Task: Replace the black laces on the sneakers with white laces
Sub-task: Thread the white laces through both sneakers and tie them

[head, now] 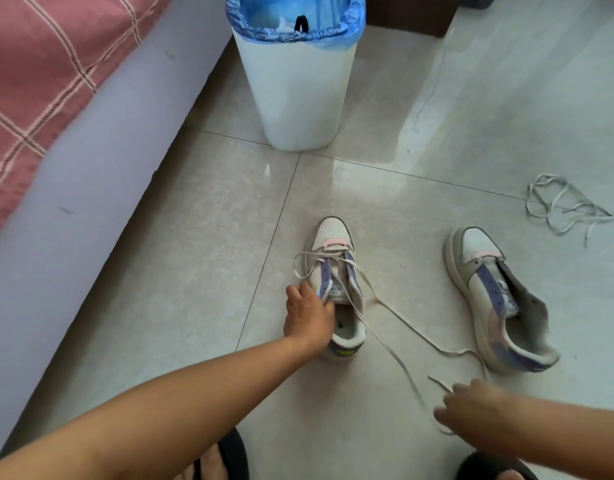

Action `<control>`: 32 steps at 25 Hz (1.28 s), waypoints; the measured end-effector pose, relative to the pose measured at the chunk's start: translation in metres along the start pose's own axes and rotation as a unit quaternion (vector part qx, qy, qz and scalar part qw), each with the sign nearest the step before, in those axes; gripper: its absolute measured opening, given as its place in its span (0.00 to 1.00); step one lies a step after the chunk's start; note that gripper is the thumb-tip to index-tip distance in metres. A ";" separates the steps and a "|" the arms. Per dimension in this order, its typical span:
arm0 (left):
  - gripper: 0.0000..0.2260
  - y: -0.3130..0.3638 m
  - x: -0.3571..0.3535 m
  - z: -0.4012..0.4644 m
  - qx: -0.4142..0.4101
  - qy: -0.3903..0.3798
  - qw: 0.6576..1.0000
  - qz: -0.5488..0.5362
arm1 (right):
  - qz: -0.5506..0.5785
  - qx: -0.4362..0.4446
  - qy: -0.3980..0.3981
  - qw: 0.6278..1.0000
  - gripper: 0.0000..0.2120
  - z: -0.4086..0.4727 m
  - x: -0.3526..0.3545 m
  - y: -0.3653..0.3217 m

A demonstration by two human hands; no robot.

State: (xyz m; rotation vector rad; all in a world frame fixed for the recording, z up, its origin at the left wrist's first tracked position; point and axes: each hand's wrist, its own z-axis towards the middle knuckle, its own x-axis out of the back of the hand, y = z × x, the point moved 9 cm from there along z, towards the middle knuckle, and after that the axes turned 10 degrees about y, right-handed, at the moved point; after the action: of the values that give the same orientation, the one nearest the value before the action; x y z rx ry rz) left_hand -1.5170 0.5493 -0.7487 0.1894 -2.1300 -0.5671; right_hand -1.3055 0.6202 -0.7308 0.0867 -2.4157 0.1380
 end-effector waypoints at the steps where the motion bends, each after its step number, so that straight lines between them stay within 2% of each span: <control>1: 0.23 -0.001 0.002 0.001 -0.017 -0.012 1.000 -0.017 | 0.020 -0.020 0.050 0.998 0.11 0.009 0.020 0.010; 2: 0.25 0.001 0.007 0.001 -0.041 -0.017 0.998 -0.035 | 0.028 -0.045 0.149 0.987 0.12 0.017 0.052 0.021; 3: 0.27 0.003 0.017 0.004 -0.065 -0.007 0.996 -0.056 | 0.034 -0.067 0.273 0.959 0.11 0.023 0.082 0.029; 5: 0.23 0.003 0.046 0.019 -0.069 0.066 0.990 -0.104 | 0.060 -0.091 0.415 0.903 0.07 0.033 0.127 0.035; 7: 0.18 -0.007 0.066 0.050 -0.014 0.114 0.987 -0.109 | 0.099 -0.121 0.453 0.878 0.07 0.052 0.155 0.036; 9: 0.18 -0.012 0.061 0.078 0.012 0.049 0.995 -0.081 | 0.096 -0.155 0.428 0.885 0.13 0.072 0.173 0.036; 11: 0.18 -0.003 0.046 0.088 -0.026 -0.037 0.997 -0.070 | 0.099 -0.205 0.369 0.901 0.14 0.082 0.178 0.038; 13: 0.12 0.009 0.039 0.089 -0.077 -0.049 0.994 -0.068 | 0.114 -0.241 0.358 0.895 0.13 0.091 0.172 0.044; 15: 0.04 0.017 0.042 0.087 -0.093 -0.034 0.992 -0.082 | 0.132 -0.252 0.322 0.903 0.15 0.094 0.166 0.043; 17: 0.07 0.018 0.046 0.087 -0.062 -0.065 0.987 -0.132 | 0.160 -0.251 0.336 0.894 0.14 0.090 0.165 0.045; 19: 0.09 0.015 0.046 0.081 0.017 -0.143 0.956 -0.254 | 0.197 -0.248 0.336 0.887 0.12 0.085 0.160 0.047; 21: 0.10 0.012 0.044 0.073 0.094 -0.213 0.900 -0.369 | 0.246 -0.231 0.347 0.875 0.11 0.081 0.154 0.050; 23: 0.12 0.010 0.043 0.065 0.124 -0.255 0.879 -0.384 | 0.306 -0.210 0.352 0.859 0.09 0.079 0.148 0.053; 25: 0.15 0.007 0.041 0.063 0.134 -0.255 0.872 -0.394 | 0.343 -0.202 0.342 0.851 0.07 0.080 0.146 0.055; 29: 0.18 0.004 0.045 0.069 0.157 -0.195 0.862 -0.440 | 0.344 -0.200 0.332 0.855 0.07 0.079 0.147 0.054; 32: 0.19 0.004 0.046 0.069 0.164 -0.188 0.843 -0.477 | 0.353 -0.197 0.334 0.851 0.07 0.078 0.148 0.054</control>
State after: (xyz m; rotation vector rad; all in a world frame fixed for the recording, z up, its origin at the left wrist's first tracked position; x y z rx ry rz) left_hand -1.5994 0.5593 -0.7467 1.4984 -2.4055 -0.8311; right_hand -1.4729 0.6602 -0.6950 -0.9006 -1.6213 -0.0057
